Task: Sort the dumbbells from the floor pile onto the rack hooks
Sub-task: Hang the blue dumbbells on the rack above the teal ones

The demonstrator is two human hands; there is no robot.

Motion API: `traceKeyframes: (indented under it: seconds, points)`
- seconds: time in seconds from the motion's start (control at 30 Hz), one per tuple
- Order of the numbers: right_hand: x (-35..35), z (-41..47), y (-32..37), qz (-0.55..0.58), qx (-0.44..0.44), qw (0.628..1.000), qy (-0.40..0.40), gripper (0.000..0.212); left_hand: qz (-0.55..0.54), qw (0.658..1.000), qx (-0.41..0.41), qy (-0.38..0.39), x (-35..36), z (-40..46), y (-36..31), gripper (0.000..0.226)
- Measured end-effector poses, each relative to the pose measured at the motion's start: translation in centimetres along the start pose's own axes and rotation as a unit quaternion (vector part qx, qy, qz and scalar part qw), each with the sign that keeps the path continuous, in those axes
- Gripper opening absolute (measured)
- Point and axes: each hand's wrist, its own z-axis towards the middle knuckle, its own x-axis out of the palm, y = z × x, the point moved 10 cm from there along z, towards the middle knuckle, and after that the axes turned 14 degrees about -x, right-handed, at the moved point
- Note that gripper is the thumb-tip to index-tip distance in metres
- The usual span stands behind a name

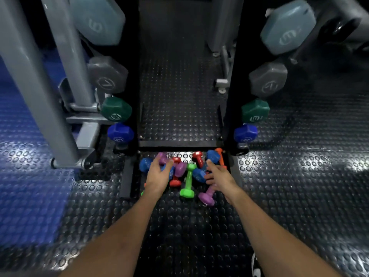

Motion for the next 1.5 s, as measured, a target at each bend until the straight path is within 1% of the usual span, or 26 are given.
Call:
traceKeyframes:
  seconds: [0.07,0.1,0.2,0.27,0.33,0.4,0.53,0.63,0.7,0.77,0.87,0.93,1.0,1.03,1.07,1.1,1.13,1.17,1.2,1.27,1.3,1.37,1.43,1.5]
  points:
    - [-0.1,1.2,-1.5,-0.027,-0.01,1.0,-0.009,0.037,0.031,0.999,-0.018,0.017,1.7,1.1,1.3,0.054]
    - [-0.2,2.0,-2.1,-0.045,-0.02,0.999,-0.016,0.035,0.044,0.999,-0.02,0.024,2.6,1.5,1.6,0.051]
    - [0.0,3.8,-3.0,-0.144,-0.042,0.989,-0.013,0.039,0.069,0.996,-0.008,0.058,5.9,3.0,2.3,0.046]
    - [0.3,4.9,-3.6,-0.189,-0.056,0.98,-0.012,0.04,0.126,0.989,0.009,0.082,8.5,3.8,2.1,0.045]
    - [0.7,6.1,-4.6,-0.217,-0.065,0.974,-0.02,0.045,0.163,0.982,0.036,0.094,10.9,5.0,1.4,0.05]
    - [1.3,7.2,-6.0,-0.216,-0.063,0.974,-0.029,0.048,0.176,0.977,0.053,0.107,13.0,6.5,0.4,0.049]
    - [2.0,8.8,-9.4,-0.182,-0.035,0.981,-0.056,0.046,0.196,0.969,0.092,0.122,17.3,10.2,-2.6,0.034]
    - [2.5,9.5,-11.6,-0.15,-0.029,0.984,-0.091,0.042,0.228,0.959,0.099,0.136,20.2,12.5,-4.3,0.035]
    - [2.2,9.9,-12.4,-0.114,-0.031,0.984,-0.133,0.035,0.24,0.953,0.111,0.149,22.2,14.1,-5.2,0.037]
    - [1.9,10.3,-13.4,-0.045,-0.011,0.986,-0.161,0.029,0.271,0.94,0.123,0.167,24.1,15.1,-5.8,0.036]
    - [3.1,10.0,-15.2,0.077,0.046,0.977,-0.194,0.037,0.315,0.919,0.129,0.201,27.0,16.2,-5.9,0.028]
    - [4.9,10.3,-16.9,0.202,0.091,0.951,-0.215,0.044,0.349,0.904,0.135,0.207,28.8,17.0,-5.4,0.023]
    - [6.9,10.8,-17.9,0.303,0.132,0.921,-0.207,0.033,0.378,0.891,0.12,0.219,30.3,17.8,-3.9,0.023]
    - [7.6,11.0,-18.0,0.319,0.15,0.914,-0.202,0.029,0.384,0.888,0.116,0.223,30.8,17.8,-3.4,0.022]
    - [8.1,11.1,-18.4,0.321,0.164,0.912,-0.198,0.038,0.378,0.892,0.109,0.221,31.1,17.9,-2.9,0.017]
    - [8.6,11.0,-18.4,0.314,0.184,0.912,-0.189,0.055,0.362,0.901,0.102,0.215,30.9,17.7,-2.8,0.011]
    - [8.8,11.0,-18.7,0.307,0.186,0.913,-0.192,0.068,0.347,0.909,0.094,0.212,30.8,17.9,-2.5,0.01]
    - [9.1,11.3,-19.1,0.303,0.177,0.915,-0.197,0.071,0.354,0.906,0.098,0.209,30.7,17.9,-2.4,0.011]
    - [9.1,11.6,-19.2,0.309,0.152,0.916,-0.205,0.067,0.362,0.902,0.102,0.212,30.7,18.1,-2.4,0.013]
    - [8.3,11.6,-19.7,0.286,0.127,0.92,-0.237,0.078,0.377,0.894,0.119,0.213,30.2,18.3,-3.0,0.026]
    - [7.6,11.1,-18.5,0.293,0.099,0.918,-0.248,0.077,0.386,0.89,0.135,0.2,29.4,18.1,-3.7,0.031]
    - [6.6,10.0,-16.9,0.289,0.061,0.926,-0.237,0.057,0.378,0.892,0.178,0.174,27.6,17.1,-5.7,0.03]
    - [5.0,8.9,-15.1,0.267,0.043,0.934,-0.236,0.046,0.318,0.915,0.186,0.166,25.1,16.4,-7.4,0.025]
    - [3.3,8.2,-12.9,0.232,0.017,0.942,-0.243,0.043,0.255,0.936,0.188,0.155,22.4,15.9,-9.1,0.022]
